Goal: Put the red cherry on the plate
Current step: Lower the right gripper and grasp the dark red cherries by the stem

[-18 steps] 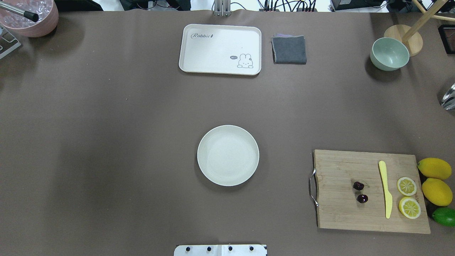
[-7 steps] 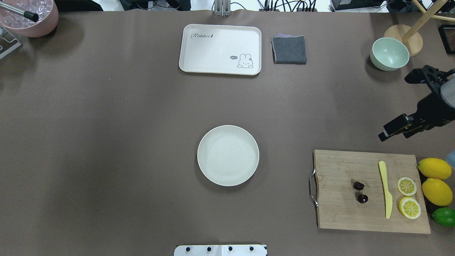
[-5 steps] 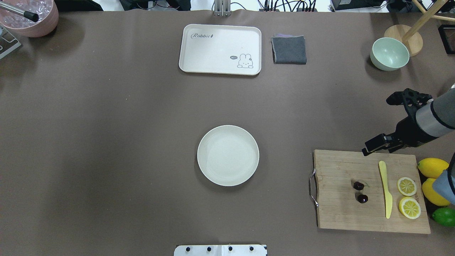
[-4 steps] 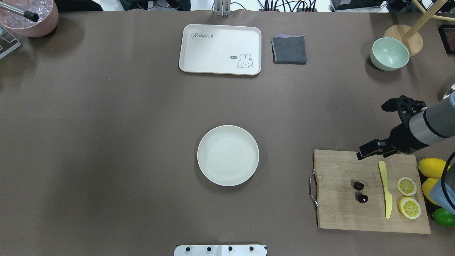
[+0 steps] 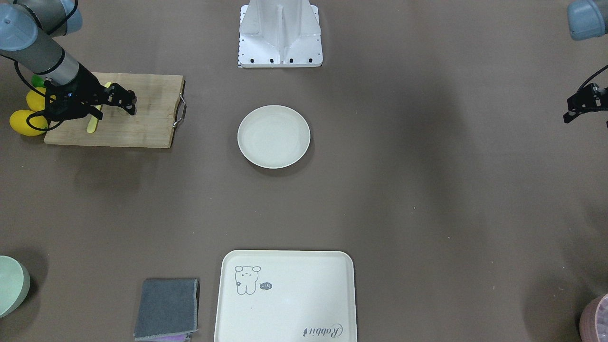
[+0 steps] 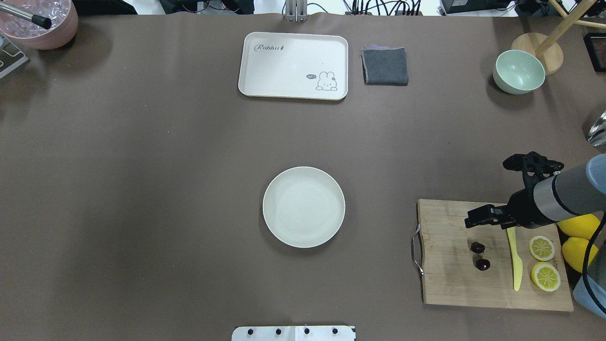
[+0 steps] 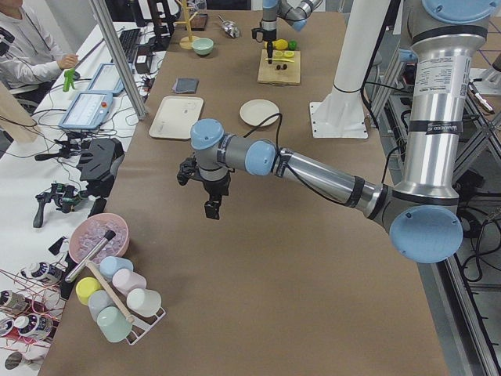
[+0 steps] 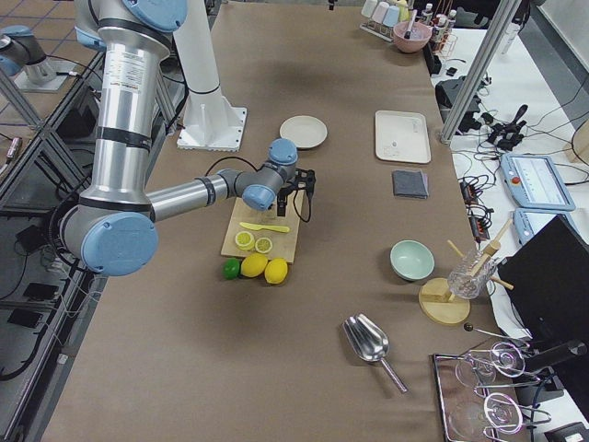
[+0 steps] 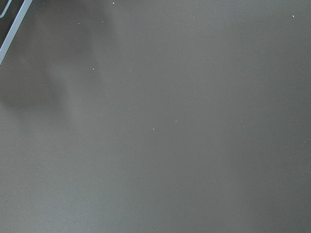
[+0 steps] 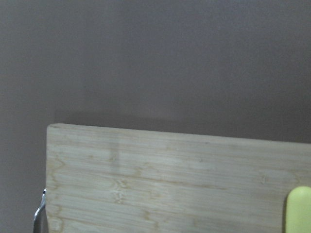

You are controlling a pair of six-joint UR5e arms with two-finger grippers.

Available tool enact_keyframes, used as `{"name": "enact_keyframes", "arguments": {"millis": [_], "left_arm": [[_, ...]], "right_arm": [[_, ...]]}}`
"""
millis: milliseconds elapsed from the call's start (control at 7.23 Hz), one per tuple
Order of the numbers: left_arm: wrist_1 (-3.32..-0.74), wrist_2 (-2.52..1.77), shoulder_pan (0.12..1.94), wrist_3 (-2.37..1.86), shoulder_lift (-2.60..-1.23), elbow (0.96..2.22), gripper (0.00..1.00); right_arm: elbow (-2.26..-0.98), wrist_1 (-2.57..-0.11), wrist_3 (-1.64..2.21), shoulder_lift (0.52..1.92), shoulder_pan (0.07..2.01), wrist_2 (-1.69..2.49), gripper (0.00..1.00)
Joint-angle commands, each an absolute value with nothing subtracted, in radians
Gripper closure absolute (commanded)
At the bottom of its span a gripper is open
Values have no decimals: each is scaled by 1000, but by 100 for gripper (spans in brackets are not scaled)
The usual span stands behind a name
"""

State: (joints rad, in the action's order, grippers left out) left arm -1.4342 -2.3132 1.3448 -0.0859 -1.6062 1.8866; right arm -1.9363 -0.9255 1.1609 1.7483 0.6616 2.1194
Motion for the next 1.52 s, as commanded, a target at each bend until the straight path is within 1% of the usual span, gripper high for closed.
{"name": "enact_keyframes", "arguments": {"millis": [0,415,553,830,969,1107,1384], "left_arm": [[-1437,-2313,1344,-84,-1605,1887,1],[-1437,-2313,1342,-84,-1603,1885,1],[-1437,-2312,1342,-83,-1603,1884,1],[-1437,-2312,1341,-81,-1603,1884,1],[-1437,-2312,1341,-81,-1603,1882,1],[-1437,-2312,1341,-81,-1603,1882,1],[-1437,-2312,1341,-81,-1603,1884,1]], "right_arm": [[-1965,-922,1226,1775,565,1999,0],[-1971,-920,1224,1789,525,1951,0],[-1974,-920,1224,1789,520,1951,15],[-1976,-920,1218,1789,515,1945,69],[-1977,-920,1218,1787,514,1945,92],[-1979,-922,1218,1787,514,1945,100],[-1994,-923,1219,1786,528,1951,100]]}}
